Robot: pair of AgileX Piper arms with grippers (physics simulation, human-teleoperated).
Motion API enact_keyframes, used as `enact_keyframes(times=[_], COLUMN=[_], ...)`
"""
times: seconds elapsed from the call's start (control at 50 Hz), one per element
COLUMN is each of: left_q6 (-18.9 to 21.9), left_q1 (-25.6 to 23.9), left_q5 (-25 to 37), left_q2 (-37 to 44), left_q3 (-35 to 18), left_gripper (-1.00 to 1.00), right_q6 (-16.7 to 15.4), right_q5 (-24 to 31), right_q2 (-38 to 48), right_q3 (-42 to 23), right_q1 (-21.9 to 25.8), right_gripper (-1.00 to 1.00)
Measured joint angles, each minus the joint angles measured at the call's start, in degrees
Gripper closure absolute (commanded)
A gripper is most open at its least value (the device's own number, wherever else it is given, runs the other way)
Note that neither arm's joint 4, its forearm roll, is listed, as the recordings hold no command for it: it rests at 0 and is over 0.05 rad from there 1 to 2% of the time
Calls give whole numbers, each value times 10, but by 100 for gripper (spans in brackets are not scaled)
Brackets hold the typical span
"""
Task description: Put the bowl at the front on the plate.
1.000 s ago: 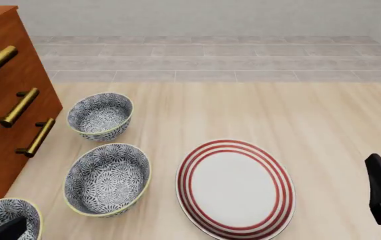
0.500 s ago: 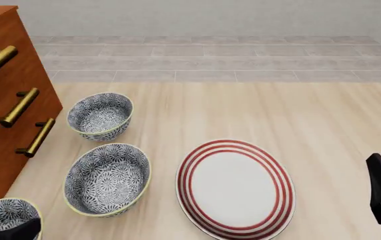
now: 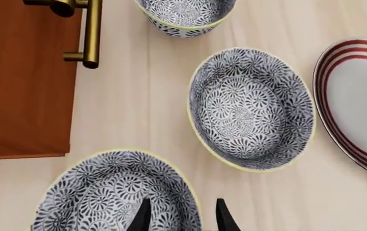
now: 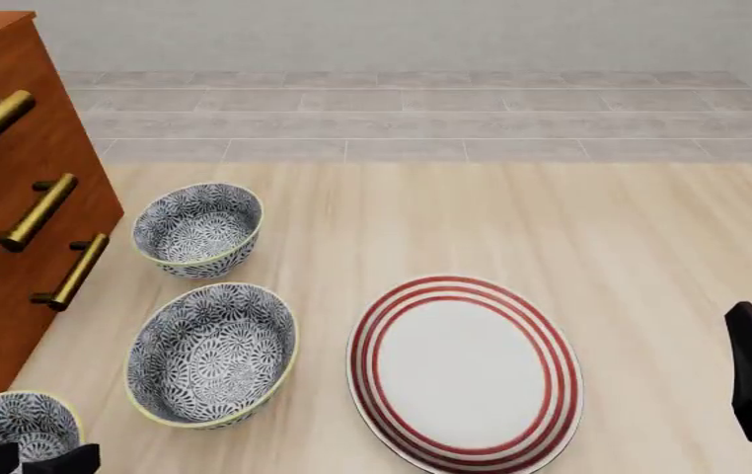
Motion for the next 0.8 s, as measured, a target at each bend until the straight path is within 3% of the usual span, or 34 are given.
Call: enact_keyframes(times=[0.8], left_q6=[-21], left_q1=[4], left_q5=[-59], left_q2=[49], left_q3=[51], left_gripper=[-100], right_q6=[0], right_q5=[1], right_q2=[0], right_q3=[0], right_q1=[-1], right_gripper=[-100])
